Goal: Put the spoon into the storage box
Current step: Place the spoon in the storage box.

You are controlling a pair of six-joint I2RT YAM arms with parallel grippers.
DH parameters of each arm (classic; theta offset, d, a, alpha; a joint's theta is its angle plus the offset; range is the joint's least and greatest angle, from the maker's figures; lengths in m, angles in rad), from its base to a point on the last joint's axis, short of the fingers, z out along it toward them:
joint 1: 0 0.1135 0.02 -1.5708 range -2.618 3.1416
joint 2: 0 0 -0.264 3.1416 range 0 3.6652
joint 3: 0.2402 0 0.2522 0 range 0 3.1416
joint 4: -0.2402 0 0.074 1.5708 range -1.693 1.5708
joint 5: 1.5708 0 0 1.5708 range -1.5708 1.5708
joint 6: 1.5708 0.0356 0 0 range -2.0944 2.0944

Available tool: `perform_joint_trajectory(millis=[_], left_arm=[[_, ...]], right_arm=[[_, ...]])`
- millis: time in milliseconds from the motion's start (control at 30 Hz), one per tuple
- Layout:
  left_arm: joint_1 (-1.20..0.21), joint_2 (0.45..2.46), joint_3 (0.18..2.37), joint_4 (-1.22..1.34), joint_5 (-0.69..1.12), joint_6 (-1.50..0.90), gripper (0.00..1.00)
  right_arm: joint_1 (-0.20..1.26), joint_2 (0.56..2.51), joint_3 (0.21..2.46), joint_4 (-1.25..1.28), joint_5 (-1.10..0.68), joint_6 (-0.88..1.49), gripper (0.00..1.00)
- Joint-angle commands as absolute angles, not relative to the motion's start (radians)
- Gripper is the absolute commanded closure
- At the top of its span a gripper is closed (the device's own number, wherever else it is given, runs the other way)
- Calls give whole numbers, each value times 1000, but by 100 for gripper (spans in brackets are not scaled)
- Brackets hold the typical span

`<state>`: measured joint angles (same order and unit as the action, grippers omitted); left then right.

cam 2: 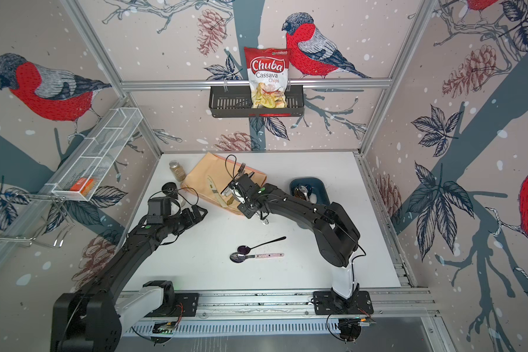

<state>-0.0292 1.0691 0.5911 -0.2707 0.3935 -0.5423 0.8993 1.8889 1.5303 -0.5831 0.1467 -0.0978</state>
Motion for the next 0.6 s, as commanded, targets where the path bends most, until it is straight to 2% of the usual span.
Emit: perform_joint_trajectory(millis=[0,433,567], left_arm=[[-60,1089,617,-243,422,-508,4],[-299,1280,776,-228,346,-471,4],[-350,1336,817,-226,322,-465,4]], right_arm=[[857,1860,1548,-665,143,-43,99],[589,1694,1428,-741,115,6,100],[492,1674,1387,-741,55,11,99]])
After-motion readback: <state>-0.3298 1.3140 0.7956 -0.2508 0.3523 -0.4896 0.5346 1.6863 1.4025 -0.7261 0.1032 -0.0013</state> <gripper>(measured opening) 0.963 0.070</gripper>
